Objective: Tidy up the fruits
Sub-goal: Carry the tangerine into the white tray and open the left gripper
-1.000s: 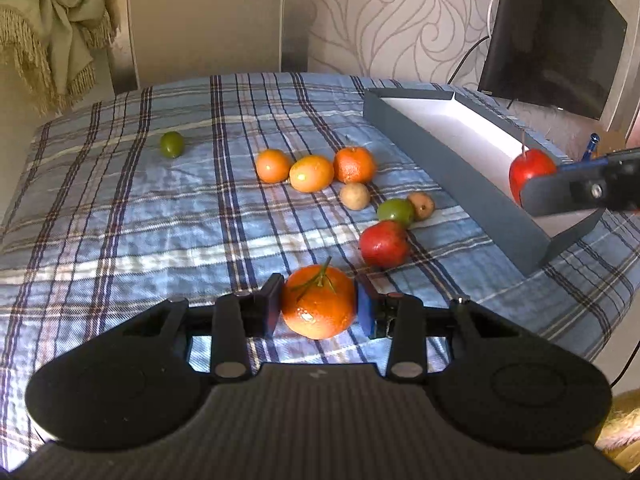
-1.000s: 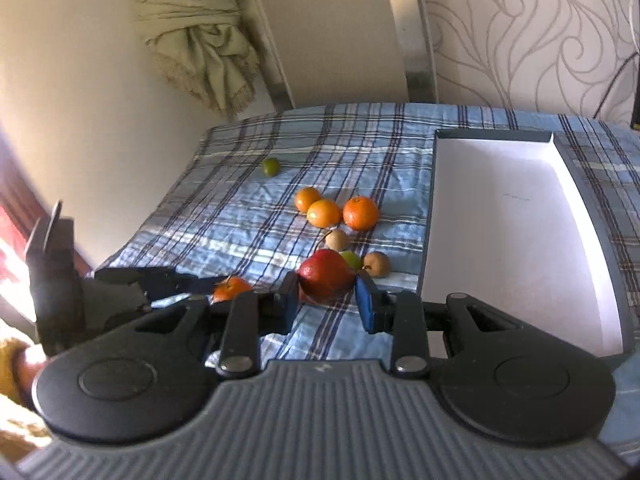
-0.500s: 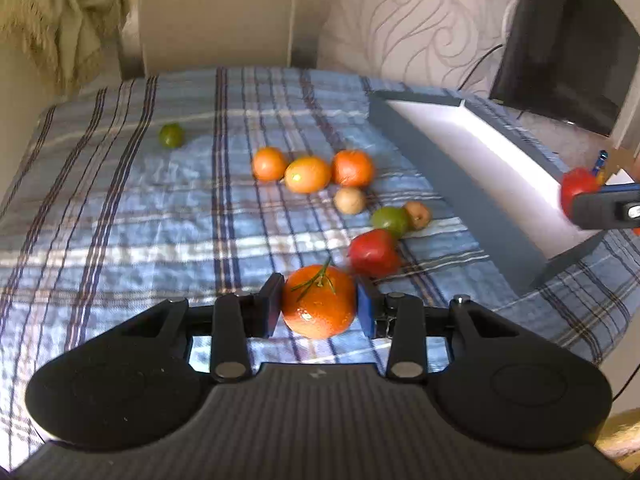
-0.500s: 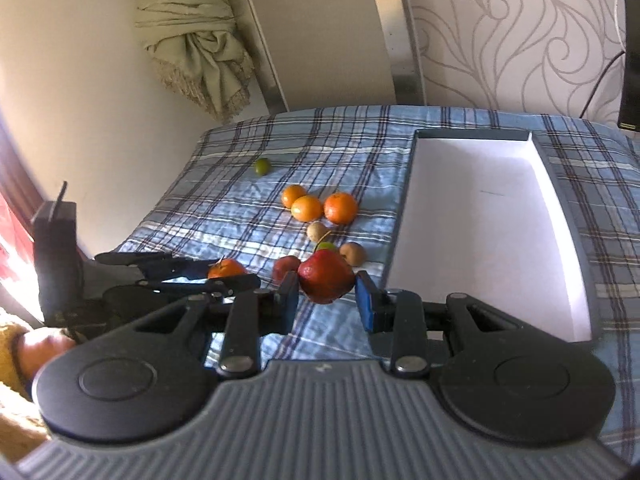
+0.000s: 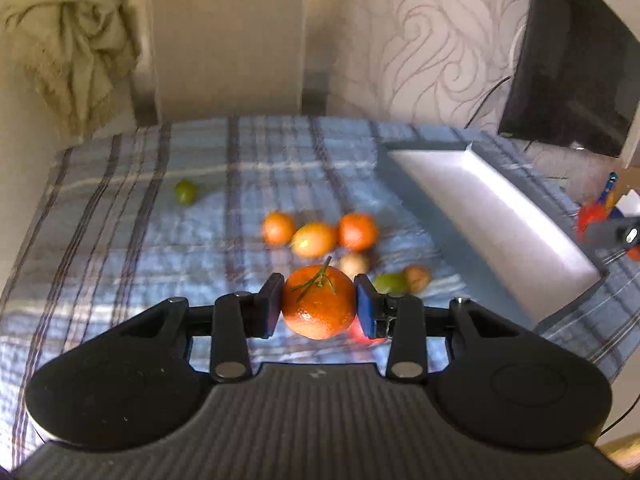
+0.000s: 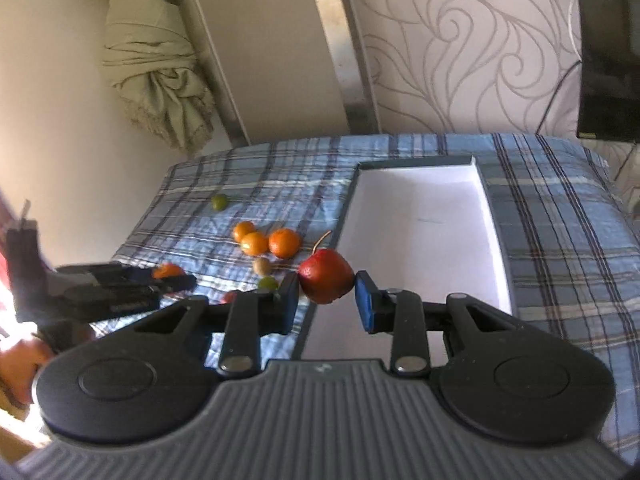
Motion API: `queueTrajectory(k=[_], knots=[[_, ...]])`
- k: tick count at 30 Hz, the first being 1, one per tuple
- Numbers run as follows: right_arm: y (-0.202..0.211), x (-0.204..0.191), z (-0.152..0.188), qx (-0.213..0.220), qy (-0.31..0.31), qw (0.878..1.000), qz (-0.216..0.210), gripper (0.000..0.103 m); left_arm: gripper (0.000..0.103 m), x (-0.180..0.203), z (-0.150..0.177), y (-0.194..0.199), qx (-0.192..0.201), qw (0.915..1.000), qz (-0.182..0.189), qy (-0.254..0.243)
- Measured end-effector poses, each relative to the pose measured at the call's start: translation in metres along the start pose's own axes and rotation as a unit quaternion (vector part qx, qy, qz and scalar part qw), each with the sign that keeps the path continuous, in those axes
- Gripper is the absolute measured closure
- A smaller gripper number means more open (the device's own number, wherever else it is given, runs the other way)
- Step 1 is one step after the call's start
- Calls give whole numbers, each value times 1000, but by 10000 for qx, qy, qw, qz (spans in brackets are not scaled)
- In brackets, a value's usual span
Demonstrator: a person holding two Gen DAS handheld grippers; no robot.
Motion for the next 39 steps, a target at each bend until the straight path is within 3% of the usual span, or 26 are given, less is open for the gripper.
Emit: queueTrajectory(k=[9, 19, 26, 31, 39], knots=[[13, 35, 6, 32, -221, 9993, 299, 69, 59, 75, -49, -35, 122, 9950, 836, -535], [39, 67, 21, 122, -521, 9958, 750, 69, 59, 148, -76, -96, 0, 9835, 1517, -986], [60, 81, 27, 248, -580, 9928, 1014, 69, 59, 170, -83, -146, -191, 9803, 1625, -1108], [71, 93, 30, 285, -687, 9900, 1200, 69, 59, 175, -86, -186, -358, 9826, 1483, -1056], [81, 102, 36, 275, -766, 9872, 1373, 69, 59, 173, -94, -206, -341, 9847, 1405, -970]])
Point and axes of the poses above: each gripper's, at about its wrist camera, not at the fingertips, and y roughly against the way its jaws point, x to its right, z to its underside, the point moved 8 cm from there along -y, roughly the way its jaws point, and after that the axes turned 11 degrees about z, right-handed, at the moved point
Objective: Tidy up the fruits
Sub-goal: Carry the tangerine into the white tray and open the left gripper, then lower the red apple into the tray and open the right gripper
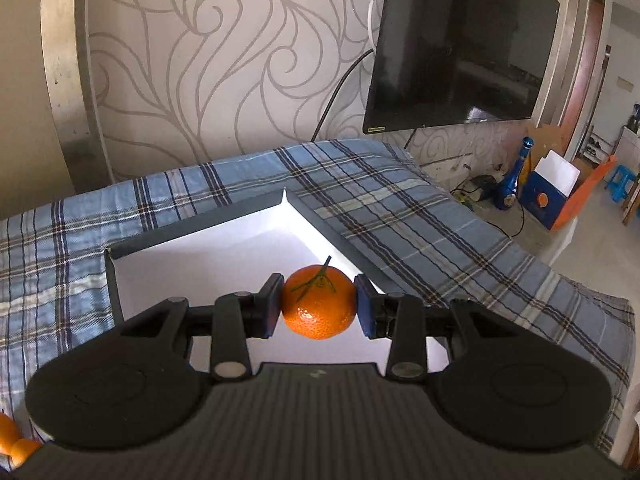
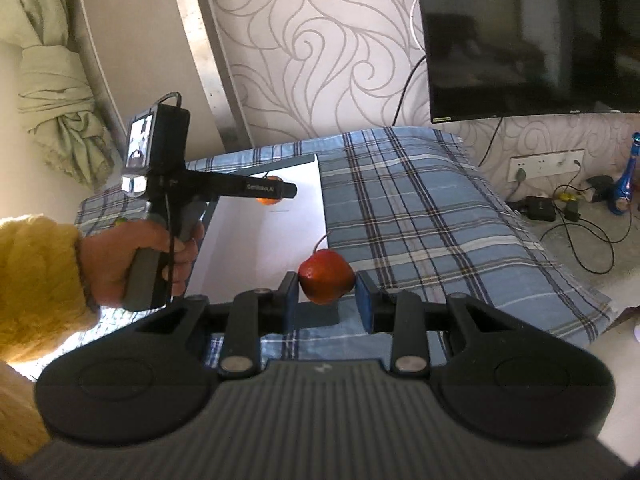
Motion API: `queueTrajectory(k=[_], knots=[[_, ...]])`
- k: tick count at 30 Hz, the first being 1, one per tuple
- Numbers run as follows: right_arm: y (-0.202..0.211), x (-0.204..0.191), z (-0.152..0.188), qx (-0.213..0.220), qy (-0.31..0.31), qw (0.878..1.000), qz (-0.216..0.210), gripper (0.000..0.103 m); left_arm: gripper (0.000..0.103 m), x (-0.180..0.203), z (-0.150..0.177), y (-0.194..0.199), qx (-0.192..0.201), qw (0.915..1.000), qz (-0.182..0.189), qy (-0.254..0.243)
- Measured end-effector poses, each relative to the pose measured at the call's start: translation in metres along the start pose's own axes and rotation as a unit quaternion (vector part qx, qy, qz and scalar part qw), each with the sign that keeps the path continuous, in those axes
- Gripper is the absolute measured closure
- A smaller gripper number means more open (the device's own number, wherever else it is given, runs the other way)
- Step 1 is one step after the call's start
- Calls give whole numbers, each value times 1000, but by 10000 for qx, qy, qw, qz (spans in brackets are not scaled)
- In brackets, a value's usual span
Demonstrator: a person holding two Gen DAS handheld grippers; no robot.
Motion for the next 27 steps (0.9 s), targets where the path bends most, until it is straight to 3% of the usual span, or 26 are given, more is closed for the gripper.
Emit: queueTrajectory(k=[5, 10, 17, 27], knots=[[0, 0, 1, -25, 9, 10000, -29, 69, 59, -9, 6, 2, -48, 9998, -124, 130], [-6, -7, -1, -63, 66, 9999, -136, 69, 38, -10, 4, 16, 124, 9994, -322, -9], [-14, -25, -5, -88, 230, 9987, -454, 69, 38, -1, 3, 59, 422, 9987, -274, -24], [-28, -55, -25, -138, 478, 9946, -914, 69, 38, 7, 23, 158, 670, 9965, -491, -70]])
Point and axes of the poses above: each gripper's, at about its wrist camera, not at the fingertips, and y roughly against the way its jaws point, x to its right, z to its underside, the point moved 8 cm from there along -y, roughly the way its jaws point, and after that the axes turned 11 degrees about z, right-handed, at the moved point
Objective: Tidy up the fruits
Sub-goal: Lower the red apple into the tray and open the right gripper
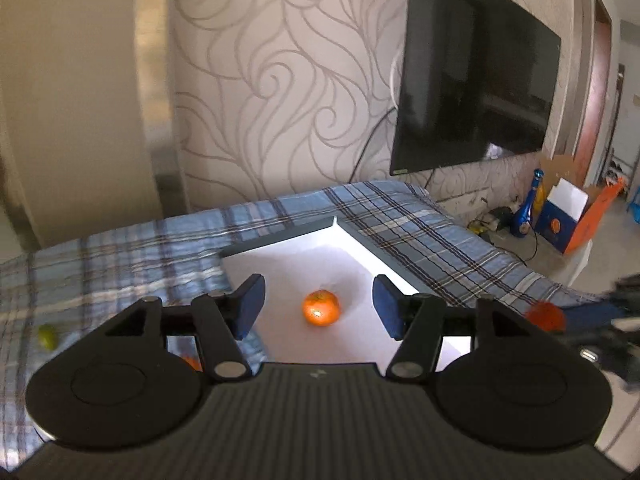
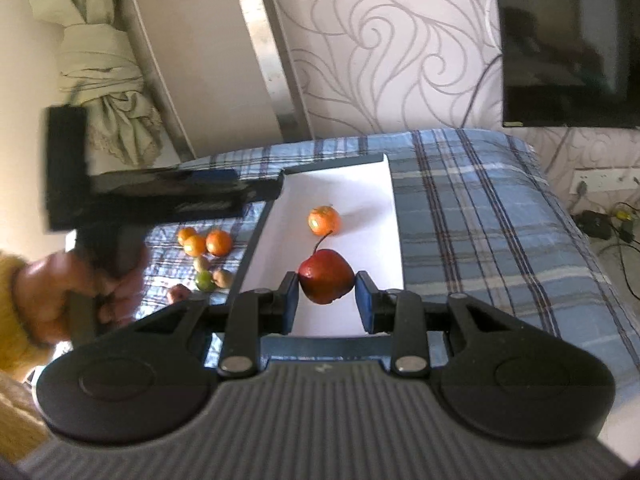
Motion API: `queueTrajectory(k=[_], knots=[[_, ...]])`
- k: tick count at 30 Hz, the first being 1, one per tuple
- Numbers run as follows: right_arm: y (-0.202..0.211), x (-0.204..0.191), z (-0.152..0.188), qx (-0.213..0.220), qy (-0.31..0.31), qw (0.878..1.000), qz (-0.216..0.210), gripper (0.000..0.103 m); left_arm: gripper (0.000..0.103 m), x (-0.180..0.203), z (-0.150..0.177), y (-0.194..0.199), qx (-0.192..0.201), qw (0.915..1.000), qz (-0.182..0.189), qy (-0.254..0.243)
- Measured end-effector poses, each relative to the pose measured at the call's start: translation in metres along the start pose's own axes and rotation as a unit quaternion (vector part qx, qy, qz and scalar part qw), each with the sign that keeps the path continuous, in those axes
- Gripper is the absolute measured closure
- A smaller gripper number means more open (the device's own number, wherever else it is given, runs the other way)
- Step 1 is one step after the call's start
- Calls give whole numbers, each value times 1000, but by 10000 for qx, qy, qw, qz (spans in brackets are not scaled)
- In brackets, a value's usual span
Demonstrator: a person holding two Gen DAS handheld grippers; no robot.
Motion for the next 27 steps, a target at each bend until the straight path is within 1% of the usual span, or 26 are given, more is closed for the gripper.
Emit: queueTrajectory(k=[2, 4, 5, 7, 10, 13, 17, 21, 24, 27], knots=[[-7, -5, -2, -50, 38, 9999, -95, 69, 38, -2, 6, 20, 89, 9999, -102, 30], [-19, -11, 1, -212, 118, 9995, -177, 69, 38, -5, 15, 36, 122, 9996, -259, 35], [-25, -15, 4, -330, 169, 9991, -222, 69, 38, -6, 20, 42, 79, 9994, -324, 91], [-33, -22, 7, -403, 271, 9982, -341, 69, 38, -9, 31, 55, -9, 9990, -412, 191], [-46, -31, 12, -526, 345, 9968, -497, 69, 38, -18, 45, 75, -60, 9967, -762, 287], [-58, -38, 17, -627, 463, 9952, -588, 69, 38, -26, 57, 92, -92, 9938, -991, 500], [-71, -44, 24, -723, 608, 9936, -622, 69, 38, -34, 74, 117, -102, 9892, -1311, 646], [-85, -45, 27, -813, 698, 9925, -592, 69, 38, -34, 84, 136, -72, 9845, -1522, 871], [-94, -46, 26, -852, 764, 9919, -541, 69, 38, -33, 84, 151, -8, 9814, -1678, 937], [-101, -49, 24, -842, 885, 9913, -490, 69, 38, -35, 77, 172, 140, 9777, -1865, 956]])
Point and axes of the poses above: each gripper's, at about its wrist camera, not at the fingertips, and y roughly against the way its jaws point, x to its right, z to its underside, the point moved 8 cm from there along -y, roughly the way its jaws point, and after that the axes turned 11 degrees about z, right-handed, at the moved point
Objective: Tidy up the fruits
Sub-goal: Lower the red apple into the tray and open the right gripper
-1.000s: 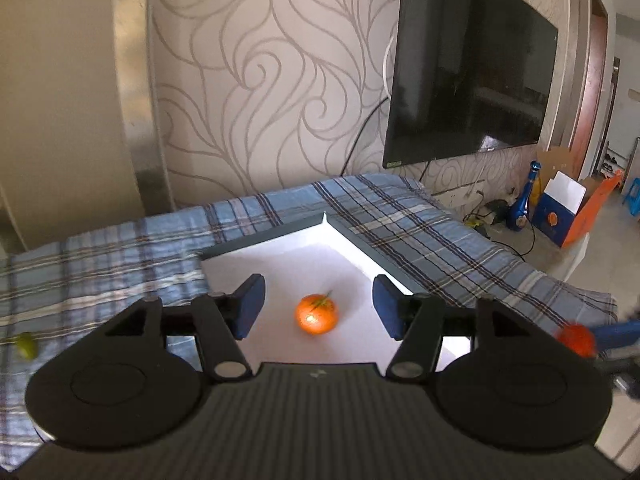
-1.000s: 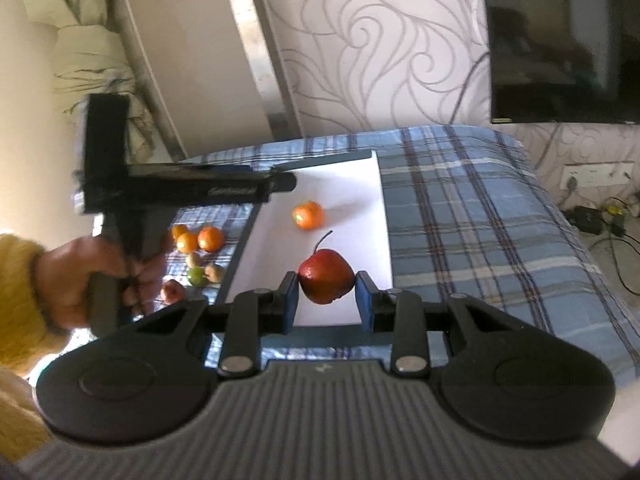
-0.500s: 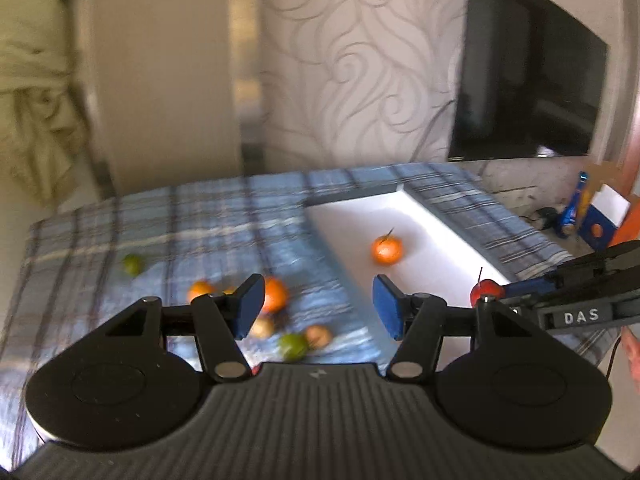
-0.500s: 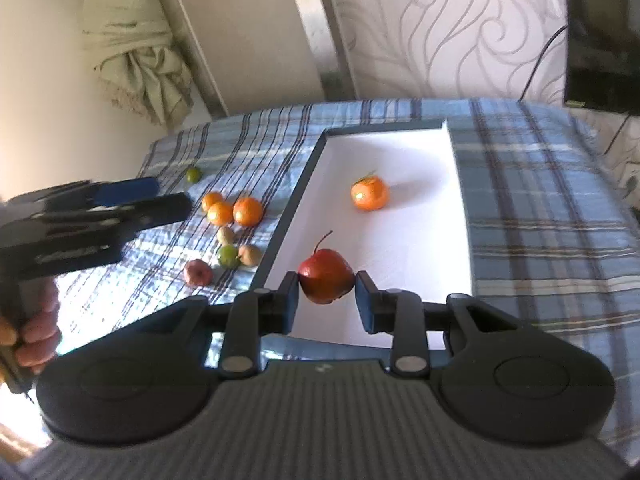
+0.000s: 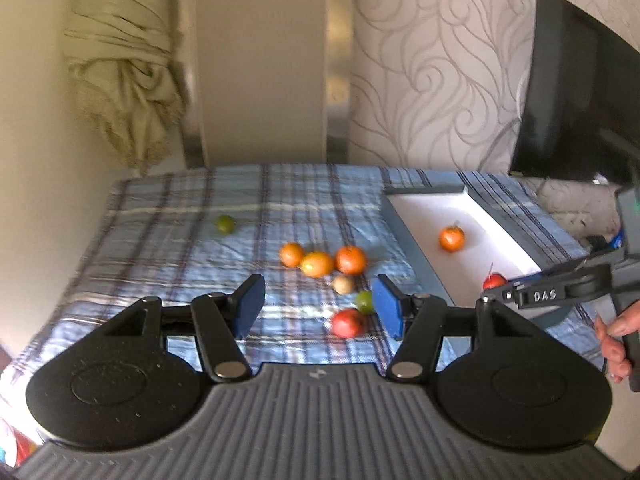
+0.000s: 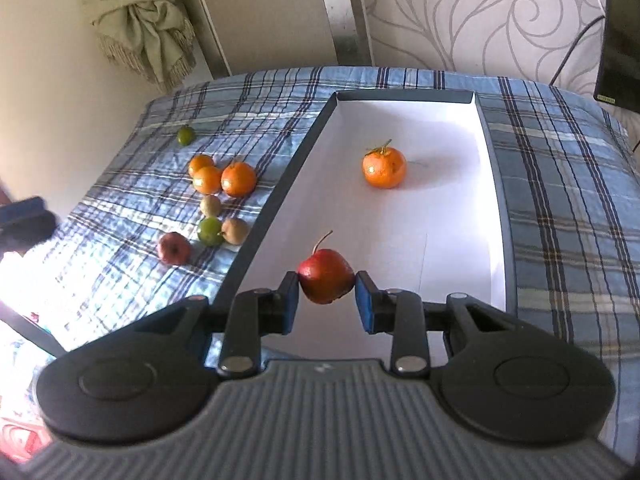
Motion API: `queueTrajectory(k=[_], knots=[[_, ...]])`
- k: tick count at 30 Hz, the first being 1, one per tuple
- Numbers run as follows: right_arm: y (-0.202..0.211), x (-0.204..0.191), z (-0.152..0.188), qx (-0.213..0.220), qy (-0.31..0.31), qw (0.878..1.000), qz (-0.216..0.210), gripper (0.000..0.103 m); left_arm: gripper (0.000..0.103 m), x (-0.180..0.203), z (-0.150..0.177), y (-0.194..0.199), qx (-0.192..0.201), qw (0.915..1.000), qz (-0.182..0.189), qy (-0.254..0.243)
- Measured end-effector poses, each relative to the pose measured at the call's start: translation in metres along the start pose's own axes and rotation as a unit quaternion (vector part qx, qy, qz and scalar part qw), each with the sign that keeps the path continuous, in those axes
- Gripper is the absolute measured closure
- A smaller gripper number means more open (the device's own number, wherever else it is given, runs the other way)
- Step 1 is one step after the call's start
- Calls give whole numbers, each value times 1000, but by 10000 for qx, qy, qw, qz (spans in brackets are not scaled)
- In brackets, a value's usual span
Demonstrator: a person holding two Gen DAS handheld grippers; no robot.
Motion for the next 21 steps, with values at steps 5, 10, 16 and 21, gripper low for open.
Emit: queueTrajectory(k=[5, 10, 16, 21], knots=[[-12, 2, -3, -42, 35, 9999, 146, 69, 34, -11, -15, 29, 224, 9995, -216, 58], [-22, 2, -1, -37, 96, 9997, 222, 69, 32, -15, -14, 47, 311, 9991, -254, 103], [-32, 3, -6, -14, 36, 9996, 297, 69, 32, -25, -10, 52, 299, 9988, -310, 226], [-38, 10, -11, 65, -77, 9991, 421, 69, 32, -28, -7, 47, 205, 9992, -283, 168]])
Point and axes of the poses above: each gripper's, at about its wrist camera, not at the fingertips, and y roughly against the way its jaws point, x to its right, z to its underside, the point moved 8 cm from there along -y, roughly the way its jaws point, and after that the axes turned 11 degrees about z, right-handed, at the moved point
